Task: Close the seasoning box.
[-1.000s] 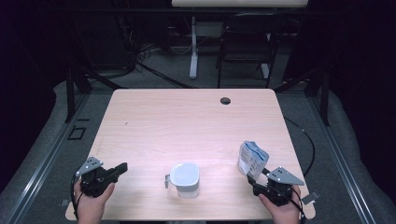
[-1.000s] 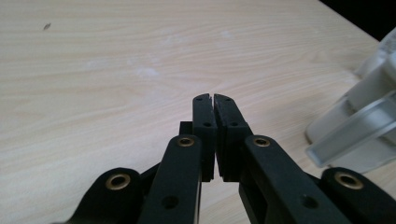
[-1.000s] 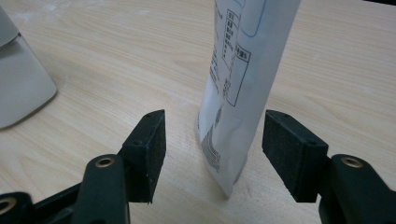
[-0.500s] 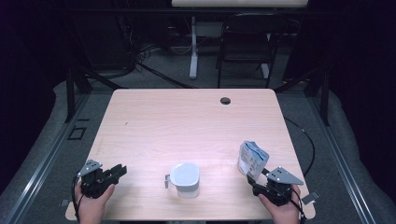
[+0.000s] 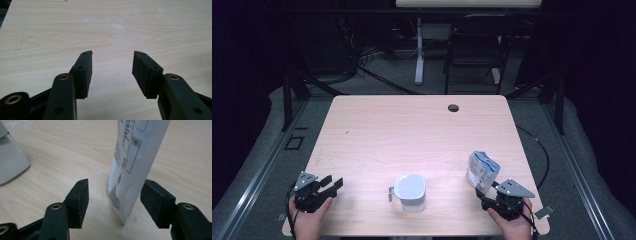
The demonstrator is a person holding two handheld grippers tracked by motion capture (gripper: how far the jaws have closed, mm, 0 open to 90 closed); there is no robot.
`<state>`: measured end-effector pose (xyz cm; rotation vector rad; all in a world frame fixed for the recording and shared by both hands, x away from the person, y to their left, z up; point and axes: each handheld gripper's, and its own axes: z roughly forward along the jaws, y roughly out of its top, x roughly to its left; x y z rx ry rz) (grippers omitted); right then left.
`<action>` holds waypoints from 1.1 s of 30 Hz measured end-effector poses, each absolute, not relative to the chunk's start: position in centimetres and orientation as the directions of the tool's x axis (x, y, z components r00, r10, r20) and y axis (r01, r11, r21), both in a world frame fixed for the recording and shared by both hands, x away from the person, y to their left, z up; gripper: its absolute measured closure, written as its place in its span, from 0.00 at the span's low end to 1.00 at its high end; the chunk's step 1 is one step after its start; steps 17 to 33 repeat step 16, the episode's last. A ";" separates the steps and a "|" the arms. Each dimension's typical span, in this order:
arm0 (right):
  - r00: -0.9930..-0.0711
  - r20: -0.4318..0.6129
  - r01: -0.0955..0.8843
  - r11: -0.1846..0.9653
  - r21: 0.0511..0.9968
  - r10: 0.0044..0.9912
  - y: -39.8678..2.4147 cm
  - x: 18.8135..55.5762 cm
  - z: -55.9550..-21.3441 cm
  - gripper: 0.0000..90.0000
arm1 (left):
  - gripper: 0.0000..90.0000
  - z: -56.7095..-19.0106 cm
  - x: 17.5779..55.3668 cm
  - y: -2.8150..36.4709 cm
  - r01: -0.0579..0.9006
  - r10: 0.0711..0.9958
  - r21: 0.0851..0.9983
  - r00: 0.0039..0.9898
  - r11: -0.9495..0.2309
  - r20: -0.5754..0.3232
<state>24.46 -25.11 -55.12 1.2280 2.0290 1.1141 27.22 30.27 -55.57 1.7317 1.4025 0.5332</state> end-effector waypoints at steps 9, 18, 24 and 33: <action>-0.458 -0.013 0.468 0.254 0.846 0.889 -24.8 24.6 -55.2 0.44 | 0.54 -55.9 27.4 30.4 0.601 0.946 0.799 0.277 -0.031 -0.171; -0.469 -0.017 0.467 0.264 0.844 0.883 -25.0 24.7 -55.5 0.43 | 0.51 -55.6 27.4 30.4 0.598 0.950 0.801 0.253 -0.007 -0.180; -0.469 -0.017 0.467 0.264 0.844 0.883 -25.0 24.7 -55.5 0.43 | 0.51 -55.6 27.4 30.4 0.598 0.950 0.801 0.253 -0.007 -0.180; -0.469 -0.017 0.467 0.264 0.844 0.883 -25.0 24.7 -55.5 0.43 | 0.51 -55.6 27.4 30.4 0.598 0.950 0.801 0.253 -0.007 -0.180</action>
